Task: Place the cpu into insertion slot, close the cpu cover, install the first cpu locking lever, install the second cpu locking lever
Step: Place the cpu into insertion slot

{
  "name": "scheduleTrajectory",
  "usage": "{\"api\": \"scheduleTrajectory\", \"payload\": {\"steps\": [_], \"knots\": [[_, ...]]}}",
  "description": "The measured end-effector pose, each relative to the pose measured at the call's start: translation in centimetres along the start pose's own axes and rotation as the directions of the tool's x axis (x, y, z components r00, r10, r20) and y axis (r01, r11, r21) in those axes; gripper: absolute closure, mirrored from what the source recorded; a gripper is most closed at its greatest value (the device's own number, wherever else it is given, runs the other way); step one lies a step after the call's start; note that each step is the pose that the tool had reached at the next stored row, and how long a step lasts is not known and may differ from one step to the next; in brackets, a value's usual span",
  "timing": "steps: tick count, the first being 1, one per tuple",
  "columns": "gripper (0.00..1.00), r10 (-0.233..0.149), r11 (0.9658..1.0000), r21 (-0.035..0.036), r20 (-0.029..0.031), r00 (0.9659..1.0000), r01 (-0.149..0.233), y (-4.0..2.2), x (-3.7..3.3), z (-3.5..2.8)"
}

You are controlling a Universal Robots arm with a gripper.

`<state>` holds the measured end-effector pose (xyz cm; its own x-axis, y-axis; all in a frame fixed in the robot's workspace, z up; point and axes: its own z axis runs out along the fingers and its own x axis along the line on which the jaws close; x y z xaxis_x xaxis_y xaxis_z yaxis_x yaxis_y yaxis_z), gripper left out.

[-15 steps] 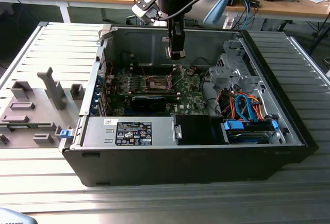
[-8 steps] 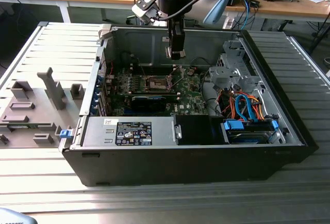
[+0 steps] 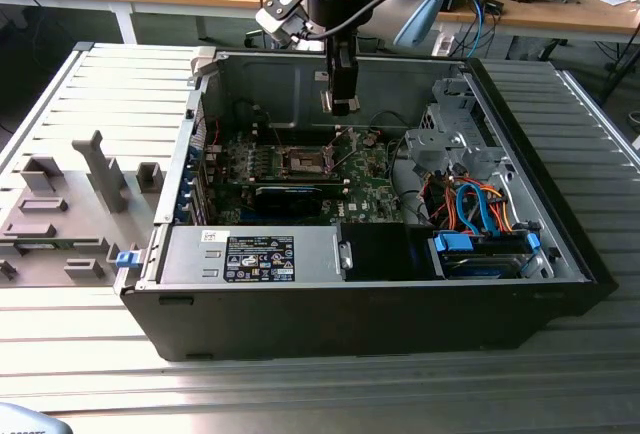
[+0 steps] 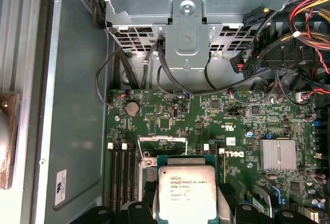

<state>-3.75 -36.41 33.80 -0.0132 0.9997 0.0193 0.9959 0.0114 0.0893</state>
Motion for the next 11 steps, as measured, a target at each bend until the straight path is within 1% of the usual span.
{"api": "scheduleTrajectory", "payload": {"steps": [11], "knots": [[0.45, 0.007, 1.0, -0.0001, 0.0006, 1.0, -0.007, 0.0, 0.0, 0.0]]}}
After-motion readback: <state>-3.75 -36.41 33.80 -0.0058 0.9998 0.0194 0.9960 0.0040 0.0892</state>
